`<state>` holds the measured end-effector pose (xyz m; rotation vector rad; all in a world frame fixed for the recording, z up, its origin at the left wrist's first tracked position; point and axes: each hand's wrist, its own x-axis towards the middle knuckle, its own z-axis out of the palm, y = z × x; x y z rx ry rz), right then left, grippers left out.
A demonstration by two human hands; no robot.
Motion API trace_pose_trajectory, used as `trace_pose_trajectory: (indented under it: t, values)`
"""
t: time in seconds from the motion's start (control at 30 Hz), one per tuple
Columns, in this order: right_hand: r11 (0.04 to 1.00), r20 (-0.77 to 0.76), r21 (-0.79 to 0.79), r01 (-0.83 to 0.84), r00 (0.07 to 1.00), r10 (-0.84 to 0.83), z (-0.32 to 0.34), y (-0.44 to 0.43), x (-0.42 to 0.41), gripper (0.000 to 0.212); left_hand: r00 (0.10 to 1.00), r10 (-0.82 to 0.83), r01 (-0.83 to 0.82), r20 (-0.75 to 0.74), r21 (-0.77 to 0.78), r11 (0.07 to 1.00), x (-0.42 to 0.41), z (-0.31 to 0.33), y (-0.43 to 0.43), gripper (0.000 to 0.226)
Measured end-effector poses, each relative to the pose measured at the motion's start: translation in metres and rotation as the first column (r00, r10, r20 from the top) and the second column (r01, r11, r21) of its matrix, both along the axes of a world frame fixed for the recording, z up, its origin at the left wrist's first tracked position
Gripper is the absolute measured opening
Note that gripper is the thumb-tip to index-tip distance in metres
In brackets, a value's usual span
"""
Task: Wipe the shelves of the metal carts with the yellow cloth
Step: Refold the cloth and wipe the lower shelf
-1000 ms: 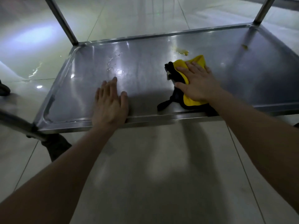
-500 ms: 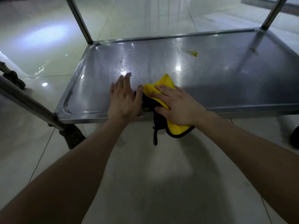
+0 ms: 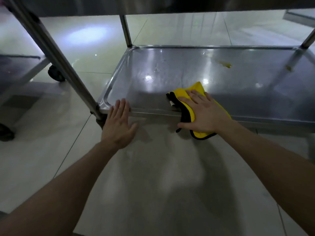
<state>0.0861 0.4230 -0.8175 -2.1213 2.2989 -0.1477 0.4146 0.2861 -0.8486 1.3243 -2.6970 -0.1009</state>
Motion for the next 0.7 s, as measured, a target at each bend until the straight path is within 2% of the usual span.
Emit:
trace_pose_trajectory:
  t: [0.13, 0.23, 0.3, 0.33, 0.37, 0.4, 0.43, 0.47, 0.5, 0.53, 0.57, 0.6, 0.67, 0.7]
  values:
    - [0.999, -0.019, 0.007, 0.035, 0.999, -0.034, -0.003, -0.034, 0.057, 0.127, 0.998, -0.028, 0.027, 0.061, 0.019, 0.999, 0.001, 0.004, -0.001, 0.113]
    - [0.996, 0.049, 0.086, 0.015, 0.999, -0.02, 0.007, -0.072, 0.111, 0.137, 0.994, -0.029, 0.021, 0.109, 0.069, 0.997, -0.002, 0.021, 0.0, 0.107]
    - [0.977, 0.07, 0.212, -0.013, 0.998, -0.002, 0.016, -0.087, 0.122, 0.144, 1.0, -0.005, 0.01, -0.031, 0.156, 0.988, 0.003, 0.033, 0.009, 0.095]
    - [0.955, 0.065, 0.296, -0.033, 0.998, 0.015, 0.022, -0.09, 0.119, 0.146, 0.985, 0.039, -0.013, -0.168, 0.149, 0.989, 0.011, 0.039, 0.016, 0.084]
    - [0.929, 0.054, 0.367, -0.056, 0.998, 0.039, 0.028, -0.092, 0.109, 0.146, 0.942, 0.107, -0.087, -0.319, 0.076, 0.993, 0.022, 0.041, 0.021, 0.068]
    - [0.909, 0.036, 0.408, -0.079, 0.997, 0.071, 0.035, -0.091, 0.097, 0.144, 0.872, 0.209, -0.232, -0.444, 0.001, 0.973, 0.032, 0.044, 0.023, 0.051]
    - [0.902, 0.009, 0.419, -0.105, 0.994, 0.111, 0.041, -0.091, 0.086, 0.139, 0.776, 0.327, -0.388, -0.539, 0.001, 0.922, 0.042, 0.05, 0.021, 0.043]
    - [0.904, -0.022, 0.406, -0.136, 0.987, 0.158, 0.044, -0.09, 0.076, 0.132, 0.659, 0.436, -0.494, -0.613, 0.084, 0.865, 0.049, 0.058, 0.014, 0.046]
    - [0.905, -0.055, 0.391, -0.168, 0.977, 0.205, 0.045, -0.089, 0.069, 0.126, 0.563, 0.514, -0.525, -0.647, 0.201, 0.827, 0.052, 0.066, 0.006, 0.055]
    - [0.905, -0.087, 0.379, -0.192, 0.967, 0.241, 0.043, -0.088, 0.068, 0.122, 0.518, 0.537, -0.486, -0.665, 0.287, 0.825, 0.054, 0.073, -0.006, 0.062]
    - [0.909, -0.113, 0.366, -0.2, 0.96, 0.256, 0.039, -0.085, 0.07, 0.119, 0.52, 0.507, -0.421, -0.687, 0.31, 0.852, 0.053, 0.08, -0.017, 0.059]
    - [0.919, -0.129, 0.345, -0.192, 0.96, 0.249, 0.031, -0.083, 0.076, 0.116, 0.532, 0.454, -0.366, -0.715, 0.289, 0.885, 0.051, 0.087, -0.028, 0.046]
    - [0.949, -0.118, 0.282, -0.142, 0.976, 0.181, 0.016, -0.082, 0.092, 0.109, 0.556, 0.387, -0.34, -0.735, 0.224, 0.913, 0.048, 0.094, -0.043, 0.025]
    - [0.962, -0.099, 0.254, -0.101, 0.987, 0.129, 0.012, -0.084, 0.103, 0.106, 0.567, 0.393, -0.355, -0.724, 0.215, 0.91, 0.05, 0.093, -0.049, 0.025]
